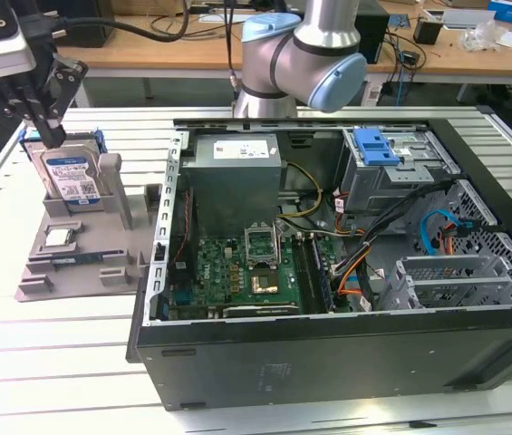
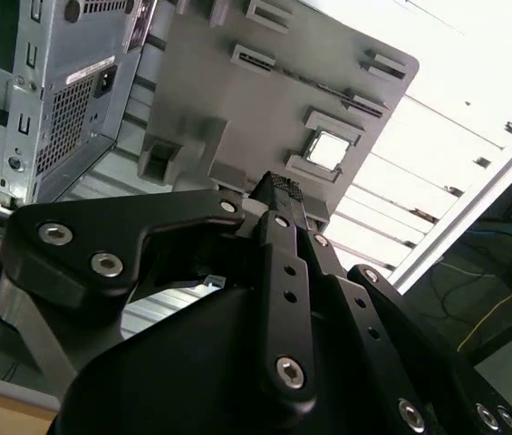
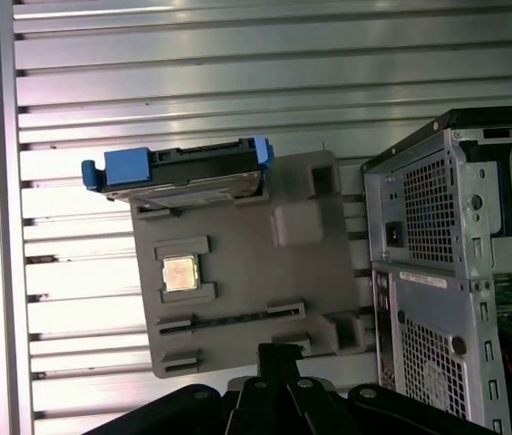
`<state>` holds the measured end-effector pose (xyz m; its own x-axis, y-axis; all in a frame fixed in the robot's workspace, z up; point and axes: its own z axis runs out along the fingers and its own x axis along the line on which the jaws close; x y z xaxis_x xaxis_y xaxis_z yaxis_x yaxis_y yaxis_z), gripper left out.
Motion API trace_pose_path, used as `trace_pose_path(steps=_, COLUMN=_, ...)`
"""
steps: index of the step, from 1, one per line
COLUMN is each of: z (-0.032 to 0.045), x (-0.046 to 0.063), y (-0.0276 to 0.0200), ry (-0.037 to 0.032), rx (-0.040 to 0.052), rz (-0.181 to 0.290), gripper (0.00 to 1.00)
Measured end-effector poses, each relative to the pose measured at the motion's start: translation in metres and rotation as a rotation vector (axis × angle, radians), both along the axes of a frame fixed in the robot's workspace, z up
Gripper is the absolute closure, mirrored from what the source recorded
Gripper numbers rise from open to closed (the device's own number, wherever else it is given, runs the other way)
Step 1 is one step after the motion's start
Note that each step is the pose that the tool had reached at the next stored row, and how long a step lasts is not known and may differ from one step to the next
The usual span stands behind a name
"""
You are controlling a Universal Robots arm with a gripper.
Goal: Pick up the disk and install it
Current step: 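Reach for the disk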
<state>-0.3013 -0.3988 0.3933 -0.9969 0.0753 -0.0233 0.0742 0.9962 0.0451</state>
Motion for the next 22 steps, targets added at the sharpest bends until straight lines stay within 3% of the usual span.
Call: trace_pose_path(steps=22, z=0.0000, x=-0.037, y=0.0000, ry=0.0001, rx=0.0000, rz=0.000, gripper=0.89)
